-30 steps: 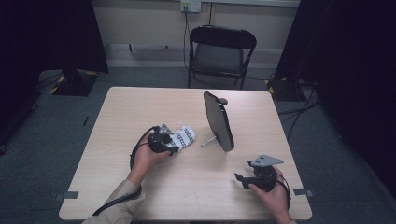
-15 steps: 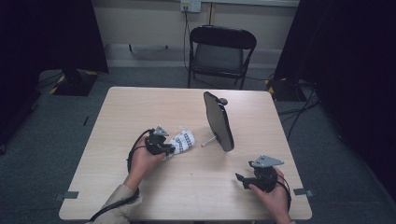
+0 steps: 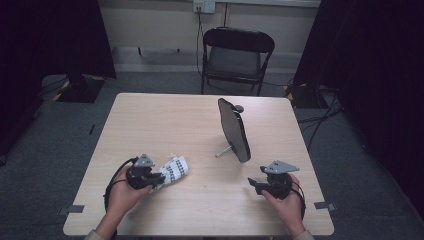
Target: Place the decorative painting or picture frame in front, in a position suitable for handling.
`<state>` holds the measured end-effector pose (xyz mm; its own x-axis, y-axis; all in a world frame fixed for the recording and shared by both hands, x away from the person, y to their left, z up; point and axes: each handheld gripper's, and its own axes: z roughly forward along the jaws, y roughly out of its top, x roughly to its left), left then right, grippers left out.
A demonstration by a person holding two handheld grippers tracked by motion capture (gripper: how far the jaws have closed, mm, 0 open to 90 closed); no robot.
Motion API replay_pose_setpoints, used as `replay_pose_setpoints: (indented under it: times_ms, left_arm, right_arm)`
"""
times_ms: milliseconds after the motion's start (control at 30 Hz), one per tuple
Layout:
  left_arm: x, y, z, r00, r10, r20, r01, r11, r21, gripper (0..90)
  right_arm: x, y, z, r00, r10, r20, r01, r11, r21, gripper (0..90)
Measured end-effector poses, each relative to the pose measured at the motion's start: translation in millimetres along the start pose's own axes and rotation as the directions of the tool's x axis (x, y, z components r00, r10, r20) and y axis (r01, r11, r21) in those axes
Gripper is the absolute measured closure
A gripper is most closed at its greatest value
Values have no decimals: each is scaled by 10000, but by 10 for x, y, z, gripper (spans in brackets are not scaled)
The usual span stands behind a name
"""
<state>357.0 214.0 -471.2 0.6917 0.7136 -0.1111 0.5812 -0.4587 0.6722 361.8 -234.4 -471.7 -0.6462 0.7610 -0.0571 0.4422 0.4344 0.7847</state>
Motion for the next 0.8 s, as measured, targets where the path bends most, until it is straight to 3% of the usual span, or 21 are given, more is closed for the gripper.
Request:
replay_pose_setpoints:
  times_ms: [67,200,333,433,567,700,800]
  left_arm:
    - [2,-74,-23,9999,-94,61,94,9999,-38,800]
    - [-24,-124,-46,10000,7,49,-7,9999,-155,779]
    - [-41,-127,-52,9998,-158,77,162,9986,-498,534]
    - [-59,-120,-77,10000,49,-65,-53,9981,-617,467]
    - [-57,-118,-94,9997,-230,63,233,9982,-548,450]
    - [-55,-115,-135,9995,-122,-276,98,9964,-840,429]
    - [-36,-130,-130,9988,-417,-244,394,9954,-872,374]
  right_arm:
    - [-13,24,9,9998,219,-30,-220,9996,-186,355]
    - [-5,99,14,10000,51,-9,-51,9991,-419,391]
    - [-15,227,29,10000,-36,54,39,9988,-494,434]
    - [-20,273,31,10000,-19,80,22,9990,-449,446]
    - [-24,355,59,10000,42,12,-41,9985,-545,466]
    - [-22,418,82,9997,263,28,-261,9983,-517,473]
    - [-22,463,89,9992,369,169,-358,9977,-575,491]
